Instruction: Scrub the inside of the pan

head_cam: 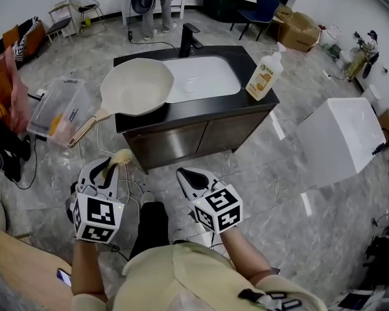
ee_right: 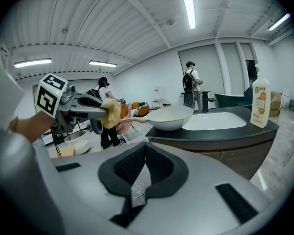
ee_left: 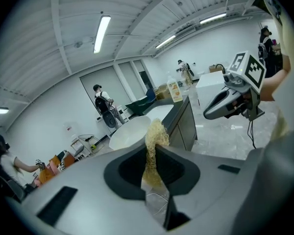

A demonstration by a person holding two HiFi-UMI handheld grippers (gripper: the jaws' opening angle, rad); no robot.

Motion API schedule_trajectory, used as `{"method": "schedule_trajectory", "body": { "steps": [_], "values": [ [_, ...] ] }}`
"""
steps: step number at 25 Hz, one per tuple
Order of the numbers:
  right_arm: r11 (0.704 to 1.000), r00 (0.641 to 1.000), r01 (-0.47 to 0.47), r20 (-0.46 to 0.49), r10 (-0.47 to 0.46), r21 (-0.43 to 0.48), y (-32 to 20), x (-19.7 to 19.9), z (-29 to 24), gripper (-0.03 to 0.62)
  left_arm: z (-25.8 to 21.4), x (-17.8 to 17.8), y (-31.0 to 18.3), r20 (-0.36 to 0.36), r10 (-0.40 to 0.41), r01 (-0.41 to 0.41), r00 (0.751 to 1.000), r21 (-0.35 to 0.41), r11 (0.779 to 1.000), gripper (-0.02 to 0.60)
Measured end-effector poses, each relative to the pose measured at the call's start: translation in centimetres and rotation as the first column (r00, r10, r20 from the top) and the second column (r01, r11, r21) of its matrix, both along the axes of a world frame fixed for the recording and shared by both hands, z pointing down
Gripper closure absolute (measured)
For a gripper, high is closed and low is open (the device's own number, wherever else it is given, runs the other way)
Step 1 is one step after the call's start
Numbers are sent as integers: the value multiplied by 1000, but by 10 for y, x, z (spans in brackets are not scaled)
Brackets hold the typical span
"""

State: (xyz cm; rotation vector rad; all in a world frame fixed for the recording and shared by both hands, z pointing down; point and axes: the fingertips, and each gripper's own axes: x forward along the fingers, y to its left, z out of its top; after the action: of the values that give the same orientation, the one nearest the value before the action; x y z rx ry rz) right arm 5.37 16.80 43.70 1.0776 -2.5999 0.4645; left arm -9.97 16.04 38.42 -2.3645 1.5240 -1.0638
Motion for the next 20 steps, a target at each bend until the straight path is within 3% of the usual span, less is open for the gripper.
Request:
{"method": "schedule_trajectory", "body": {
  "steps": [9,20],
  "values": [
    [992,992,-123,-22,123,-22,-108,-9,6,579,-11,-12,-139,-18,91,-91,996,7,996,528],
    [959,960,-279,-34,277,-44,-228,-34,1,579,-5,-34,-280,-54,159,-162,986,-60,985,528]
  ]
}}
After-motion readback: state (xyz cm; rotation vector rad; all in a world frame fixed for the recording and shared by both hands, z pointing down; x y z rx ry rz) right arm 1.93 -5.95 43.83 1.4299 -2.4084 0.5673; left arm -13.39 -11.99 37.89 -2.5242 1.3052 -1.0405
